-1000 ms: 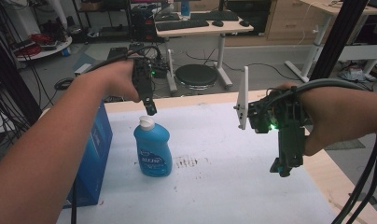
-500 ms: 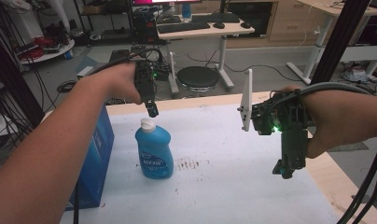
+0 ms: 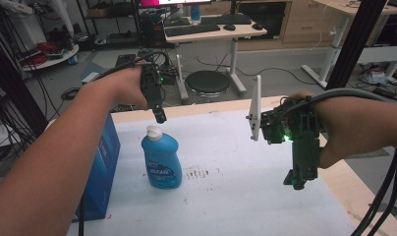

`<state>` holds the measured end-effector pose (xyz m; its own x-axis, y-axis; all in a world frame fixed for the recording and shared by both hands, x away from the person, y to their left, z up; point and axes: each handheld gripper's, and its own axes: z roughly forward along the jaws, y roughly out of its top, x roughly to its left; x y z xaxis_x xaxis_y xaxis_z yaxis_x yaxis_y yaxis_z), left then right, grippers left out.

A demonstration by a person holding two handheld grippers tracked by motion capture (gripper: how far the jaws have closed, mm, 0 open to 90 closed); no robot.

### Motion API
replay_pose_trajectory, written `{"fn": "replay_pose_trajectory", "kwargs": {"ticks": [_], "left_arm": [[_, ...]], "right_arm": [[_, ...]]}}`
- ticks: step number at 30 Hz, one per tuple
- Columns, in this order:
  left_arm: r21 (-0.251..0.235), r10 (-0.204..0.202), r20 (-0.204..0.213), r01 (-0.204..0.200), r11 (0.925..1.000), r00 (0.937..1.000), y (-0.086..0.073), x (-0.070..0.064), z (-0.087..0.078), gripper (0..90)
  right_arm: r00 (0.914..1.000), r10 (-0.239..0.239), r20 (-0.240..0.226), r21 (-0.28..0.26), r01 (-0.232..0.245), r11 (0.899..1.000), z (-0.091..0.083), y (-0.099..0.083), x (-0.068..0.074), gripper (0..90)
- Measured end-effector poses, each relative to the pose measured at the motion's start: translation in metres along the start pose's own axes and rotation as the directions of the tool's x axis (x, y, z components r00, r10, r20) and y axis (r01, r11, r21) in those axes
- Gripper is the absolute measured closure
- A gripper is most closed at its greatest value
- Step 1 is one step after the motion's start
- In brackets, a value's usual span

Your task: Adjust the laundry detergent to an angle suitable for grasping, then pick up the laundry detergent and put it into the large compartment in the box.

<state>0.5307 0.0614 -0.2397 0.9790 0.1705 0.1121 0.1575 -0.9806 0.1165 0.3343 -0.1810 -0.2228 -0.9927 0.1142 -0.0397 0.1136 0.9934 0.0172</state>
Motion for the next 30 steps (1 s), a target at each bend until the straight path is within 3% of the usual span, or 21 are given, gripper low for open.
{"fn": "replay_pose_trajectory", "kwargs": {"ticks": [7,23,27,30], "left_arm": [[0.014,-0.009,-0.006,0.009,0.9999,0.9999,-0.007,0.0,-0.002,1.8],[-0.012,-0.016,0.006,0.017,0.9998,0.9998,-0.017,0.005,-0.005,1.8],[-0.029,-0.004,-0.003,0.004,0.9996,1.0,-0.021,0.0,-0.021,1.8],[-0.052,0.007,0.014,-0.006,0.9986,0.9999,-0.024,-0.005,-0.031,1.8]], "right_arm": [[0.9998,-0.02,-0.007,0.009,0.02,1.0,0.002,0.004,-0.001,3.2],[0.9997,-0.019,-0.014,0.005,0.019,1.0,0.006,0.009,-0.005,3.2],[0.9998,-0.019,-0.011,0.004,0.019,1.0,0.008,0.009,-0.005,3.1],[0.9998,-0.018,-0.01,0.0,0.018,1.0,0.008,0.01,-0.003,3.2]]}}
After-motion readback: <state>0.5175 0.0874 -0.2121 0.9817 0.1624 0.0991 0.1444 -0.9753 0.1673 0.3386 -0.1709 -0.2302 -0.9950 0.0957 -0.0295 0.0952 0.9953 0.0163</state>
